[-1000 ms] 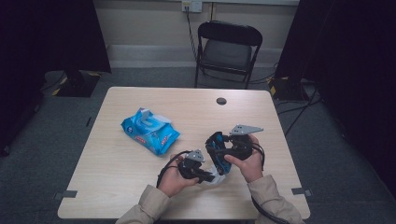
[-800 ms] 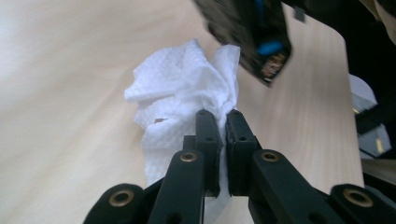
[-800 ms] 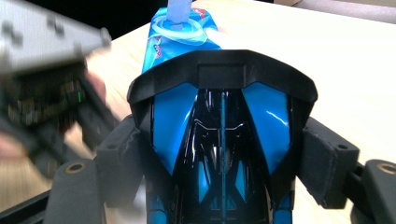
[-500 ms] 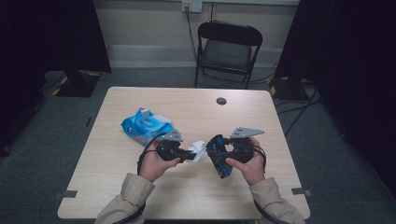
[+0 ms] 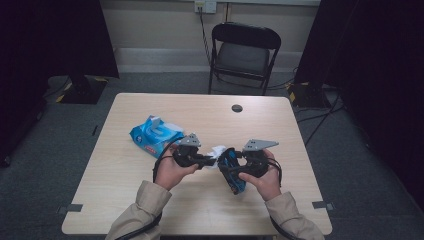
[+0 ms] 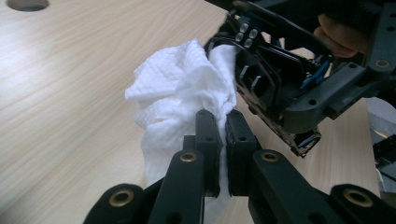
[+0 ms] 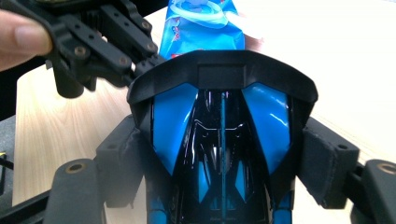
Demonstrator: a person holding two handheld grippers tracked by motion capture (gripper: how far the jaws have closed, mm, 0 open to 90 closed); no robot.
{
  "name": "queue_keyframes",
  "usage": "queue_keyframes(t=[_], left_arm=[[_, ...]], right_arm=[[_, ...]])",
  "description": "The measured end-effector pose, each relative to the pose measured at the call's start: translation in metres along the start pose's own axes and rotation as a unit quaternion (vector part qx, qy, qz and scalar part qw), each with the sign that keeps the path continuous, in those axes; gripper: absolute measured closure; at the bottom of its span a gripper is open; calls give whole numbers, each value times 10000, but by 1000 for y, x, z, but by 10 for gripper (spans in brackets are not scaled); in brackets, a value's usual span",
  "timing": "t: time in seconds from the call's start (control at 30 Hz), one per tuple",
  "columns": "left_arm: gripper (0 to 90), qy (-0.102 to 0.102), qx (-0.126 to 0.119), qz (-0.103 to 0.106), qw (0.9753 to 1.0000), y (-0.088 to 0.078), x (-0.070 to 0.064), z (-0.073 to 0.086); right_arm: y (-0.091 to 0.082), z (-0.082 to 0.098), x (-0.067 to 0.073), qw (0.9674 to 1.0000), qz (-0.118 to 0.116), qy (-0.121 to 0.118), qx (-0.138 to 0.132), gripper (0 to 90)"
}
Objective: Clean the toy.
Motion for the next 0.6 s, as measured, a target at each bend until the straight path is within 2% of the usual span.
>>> queue_keyframes(t=[0.1, 0.43, 0.6], left_arm=[[860, 11, 5, 113, 9999, 6, -5, 2], [860, 93, 90, 285, 9995, 19, -19, 12], [859, 69, 94, 419, 9991, 28, -28, 20]], right_arm=[[1, 0, -1, 10000, -20, 56, -22, 255], [-1, -4, -4, 9999, -21, 129, -98, 256], [0, -5, -5, 9998, -17, 169, -117, 256]])
Point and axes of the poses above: each handheld gripper's, and its own axes: y roughly forward along the jaws, z roughly out of its underside, x roughly to its left, the point moved 8 cm from there along y, roughly forward along the jaws, and after that the axes turned 11 degrees about y, right-handed, at the moved point
